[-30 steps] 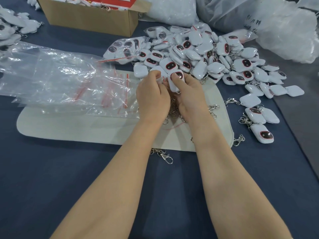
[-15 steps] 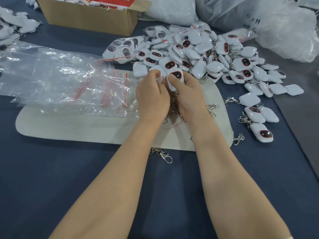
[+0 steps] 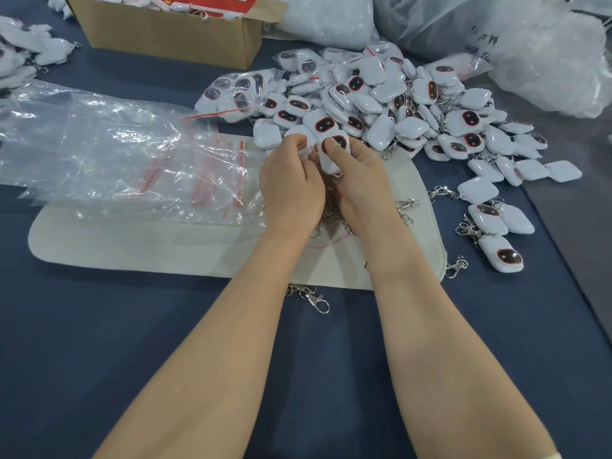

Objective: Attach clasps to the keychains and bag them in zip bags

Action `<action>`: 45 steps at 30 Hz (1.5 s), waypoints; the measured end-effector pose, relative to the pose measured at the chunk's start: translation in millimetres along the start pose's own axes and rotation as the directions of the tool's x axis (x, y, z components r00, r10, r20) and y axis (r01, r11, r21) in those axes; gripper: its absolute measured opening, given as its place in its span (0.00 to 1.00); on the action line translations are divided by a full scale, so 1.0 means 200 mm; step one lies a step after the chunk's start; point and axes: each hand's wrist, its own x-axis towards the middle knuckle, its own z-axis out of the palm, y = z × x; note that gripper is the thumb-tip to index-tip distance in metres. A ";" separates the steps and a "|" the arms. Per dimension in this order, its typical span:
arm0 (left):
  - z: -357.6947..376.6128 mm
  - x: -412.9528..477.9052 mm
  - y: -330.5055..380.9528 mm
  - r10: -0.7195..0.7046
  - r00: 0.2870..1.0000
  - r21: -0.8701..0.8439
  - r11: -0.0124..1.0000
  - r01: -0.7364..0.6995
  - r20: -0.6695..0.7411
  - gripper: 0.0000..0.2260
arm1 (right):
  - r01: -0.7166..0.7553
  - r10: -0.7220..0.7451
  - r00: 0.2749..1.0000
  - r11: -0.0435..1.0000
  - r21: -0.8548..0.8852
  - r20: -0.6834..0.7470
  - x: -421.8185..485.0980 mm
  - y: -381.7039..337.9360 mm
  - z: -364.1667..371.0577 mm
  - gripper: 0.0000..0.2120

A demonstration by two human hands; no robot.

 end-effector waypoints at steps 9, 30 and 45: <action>0.00 0.00 0.01 -0.003 1.000 0.008 1.000 0.003 0.005 0.15 | 0.087 -0.081 0.995 0.988 -0.130 0.055 -0.02 0.00 0.00 0.05; -0.01 -0.01 0.01 -0.012 1.000 -0.007 1.000 0.013 0.011 0.15 | 0.082 -0.078 0.996 0.989 -0.122 0.041 -0.01 0.00 -0.01 0.05; 0.00 0.00 0.00 -0.018 1.000 -0.019 1.000 0.018 0.012 0.14 | 0.090 -0.086 0.994 0.994 -0.055 0.068 -0.02 0.00 -0.01 0.05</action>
